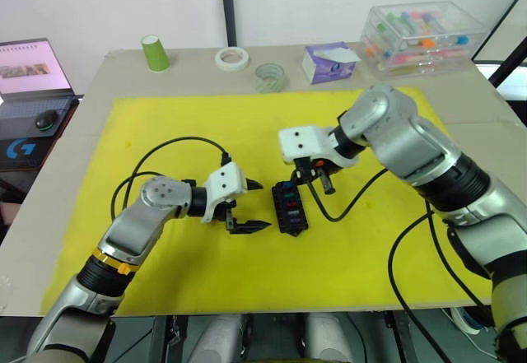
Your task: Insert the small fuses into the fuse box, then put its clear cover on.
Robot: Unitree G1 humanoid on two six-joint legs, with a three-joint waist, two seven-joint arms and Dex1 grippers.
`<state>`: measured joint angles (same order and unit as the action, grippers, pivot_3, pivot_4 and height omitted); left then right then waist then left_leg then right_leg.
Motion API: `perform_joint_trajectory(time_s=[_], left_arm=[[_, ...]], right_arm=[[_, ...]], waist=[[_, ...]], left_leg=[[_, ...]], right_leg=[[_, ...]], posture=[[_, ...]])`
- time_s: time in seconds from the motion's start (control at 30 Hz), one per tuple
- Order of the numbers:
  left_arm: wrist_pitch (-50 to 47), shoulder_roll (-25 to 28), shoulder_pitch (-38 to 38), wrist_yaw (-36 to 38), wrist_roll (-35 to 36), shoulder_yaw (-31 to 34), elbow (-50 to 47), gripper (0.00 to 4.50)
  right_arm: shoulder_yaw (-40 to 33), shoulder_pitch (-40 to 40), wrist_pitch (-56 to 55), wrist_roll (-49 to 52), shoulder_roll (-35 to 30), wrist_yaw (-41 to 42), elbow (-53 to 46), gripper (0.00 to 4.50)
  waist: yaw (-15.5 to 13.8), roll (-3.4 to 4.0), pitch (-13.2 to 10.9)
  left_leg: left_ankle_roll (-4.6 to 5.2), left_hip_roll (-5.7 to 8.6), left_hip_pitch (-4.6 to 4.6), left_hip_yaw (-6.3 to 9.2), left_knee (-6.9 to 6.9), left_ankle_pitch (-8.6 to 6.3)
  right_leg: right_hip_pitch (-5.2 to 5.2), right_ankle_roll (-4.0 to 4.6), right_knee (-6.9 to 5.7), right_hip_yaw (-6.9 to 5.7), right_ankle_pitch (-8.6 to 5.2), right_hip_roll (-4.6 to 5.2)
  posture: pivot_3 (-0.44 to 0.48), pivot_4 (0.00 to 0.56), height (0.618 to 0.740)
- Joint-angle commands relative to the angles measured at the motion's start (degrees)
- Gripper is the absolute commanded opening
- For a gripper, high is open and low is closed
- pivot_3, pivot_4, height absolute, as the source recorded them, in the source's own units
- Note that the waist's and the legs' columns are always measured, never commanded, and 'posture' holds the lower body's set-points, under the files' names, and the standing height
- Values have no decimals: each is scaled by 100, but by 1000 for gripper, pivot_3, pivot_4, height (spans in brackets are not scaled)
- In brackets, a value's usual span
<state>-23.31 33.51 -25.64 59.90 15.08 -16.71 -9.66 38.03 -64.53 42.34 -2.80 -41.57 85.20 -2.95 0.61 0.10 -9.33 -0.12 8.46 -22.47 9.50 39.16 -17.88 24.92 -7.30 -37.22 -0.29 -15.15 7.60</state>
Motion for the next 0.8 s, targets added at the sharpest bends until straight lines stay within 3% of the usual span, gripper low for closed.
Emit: perform_joint_trajectory(time_s=[0.03, 0.8], left_arm=[[97, -24, -64, 13, -23, 41, -158, 4491], [119, -67, -52, 10, -76, 46, -181, 4491]], right_arm=[[-11, -15, 28, -51, 31, 49, -67, 0], [2, 60, -41, -215, 166, 22, 56, 0]], waist=[[1, 0, 0], [3, 0, 0]], left_leg=[[0, 0, 0, 0, 0, 0], [0, 0, 0, 0, 0, 0]], right_leg=[[0, 0, 0, 0, 0, 0], [0, 0, 0, 0, 0, 0]], posture=[[0, 150, 740], [0, 150, 740]])
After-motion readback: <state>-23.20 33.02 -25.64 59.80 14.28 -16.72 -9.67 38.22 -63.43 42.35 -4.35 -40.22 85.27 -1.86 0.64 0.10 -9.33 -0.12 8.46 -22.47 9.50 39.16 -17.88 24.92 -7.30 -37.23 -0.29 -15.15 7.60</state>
